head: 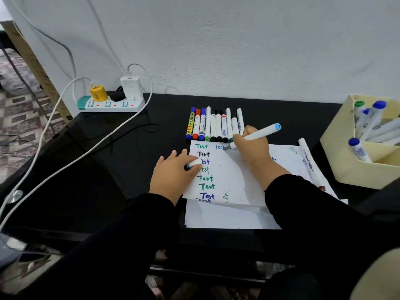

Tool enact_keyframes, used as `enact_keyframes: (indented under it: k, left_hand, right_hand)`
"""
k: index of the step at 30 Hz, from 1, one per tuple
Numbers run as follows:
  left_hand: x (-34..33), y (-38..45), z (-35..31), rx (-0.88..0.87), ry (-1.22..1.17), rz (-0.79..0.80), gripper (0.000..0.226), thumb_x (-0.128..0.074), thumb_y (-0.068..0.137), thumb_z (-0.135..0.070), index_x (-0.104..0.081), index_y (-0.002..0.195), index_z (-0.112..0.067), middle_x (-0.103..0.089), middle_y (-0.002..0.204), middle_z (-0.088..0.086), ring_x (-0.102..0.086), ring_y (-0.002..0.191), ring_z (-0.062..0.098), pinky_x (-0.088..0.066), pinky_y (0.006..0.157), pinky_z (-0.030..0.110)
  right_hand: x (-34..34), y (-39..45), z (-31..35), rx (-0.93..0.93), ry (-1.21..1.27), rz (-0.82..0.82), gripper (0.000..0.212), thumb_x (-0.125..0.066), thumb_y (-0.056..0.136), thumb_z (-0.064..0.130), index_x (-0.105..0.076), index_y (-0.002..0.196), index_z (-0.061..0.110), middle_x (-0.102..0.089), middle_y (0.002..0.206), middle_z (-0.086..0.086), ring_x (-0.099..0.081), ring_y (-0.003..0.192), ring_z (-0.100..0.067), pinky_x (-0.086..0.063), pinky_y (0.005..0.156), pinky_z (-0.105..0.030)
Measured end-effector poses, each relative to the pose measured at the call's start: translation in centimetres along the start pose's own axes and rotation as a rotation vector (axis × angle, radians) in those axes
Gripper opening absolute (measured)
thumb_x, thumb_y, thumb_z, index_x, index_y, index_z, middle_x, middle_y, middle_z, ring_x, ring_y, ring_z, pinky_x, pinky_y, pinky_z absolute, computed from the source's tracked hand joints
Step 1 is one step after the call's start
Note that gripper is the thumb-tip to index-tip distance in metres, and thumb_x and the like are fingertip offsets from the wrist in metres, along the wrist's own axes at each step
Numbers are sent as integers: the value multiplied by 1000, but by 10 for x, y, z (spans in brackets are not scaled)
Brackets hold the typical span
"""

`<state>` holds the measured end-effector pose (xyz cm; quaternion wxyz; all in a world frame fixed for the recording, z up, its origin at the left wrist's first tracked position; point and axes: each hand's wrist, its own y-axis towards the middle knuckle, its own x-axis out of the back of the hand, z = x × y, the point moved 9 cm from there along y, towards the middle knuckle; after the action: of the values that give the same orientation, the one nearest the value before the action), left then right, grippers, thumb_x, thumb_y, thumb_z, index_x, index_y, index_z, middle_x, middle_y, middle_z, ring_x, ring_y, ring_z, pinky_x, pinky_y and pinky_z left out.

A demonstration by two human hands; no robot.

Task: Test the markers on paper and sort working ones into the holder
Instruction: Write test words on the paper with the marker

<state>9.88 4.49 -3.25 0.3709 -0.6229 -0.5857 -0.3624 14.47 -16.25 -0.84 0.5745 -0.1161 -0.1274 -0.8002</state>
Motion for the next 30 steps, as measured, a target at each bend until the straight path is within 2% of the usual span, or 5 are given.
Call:
enact_keyframes:
  k: [17,20,23,26,30]
  left_hand:
    - [10,-4,-13,4,134,133,46,-38,95,-51,-43,137,-34,-19,156,-2,-9,144,24,-5,115,44]
    - [35,-21,-30,-17,-237,31,42,-49,93,-44,-53,131,-28,-41,146,-2,-32,137,20,-21,115,42]
    - [45,-46,-48,-57,-658,83,36,-62,88,-34,-61,122,-23,-65,112,-9,-59,100,3,-48,88,20]
    - [52,-65,-63,-98,-721,138,31,-64,86,-32,-64,116,-24,-63,101,-15,-55,89,-9,-38,67,4]
    - [63,-83,-77,-162,-728,172,27,-65,84,-34,-68,108,-22,-67,98,-17,-57,94,-6,-41,69,5]
  right_hand:
    - [29,-57,-6,-466,367,96,29,-62,89,27,-51,64,14,-43,46,-2,-28,44,-12,-22,41,-20]
    - [37,-69,8,-432,492,94,31,-63,89,29,-49,64,18,-40,45,-1,-26,44,-12,-21,42,-20]
    - [43,-78,34,-304,578,116,29,-58,91,19,-42,66,17,-38,43,-2,-25,39,-11,-19,38,-19]
    - [51,-88,57,-172,572,120,35,-54,90,9,-35,62,16,-38,48,-4,-28,37,-10,-18,37,-19]
    - [58,-106,78,-77,496,140,38,-55,89,5,-33,59,15,-41,43,-1,-29,36,-9,-21,37,-18]
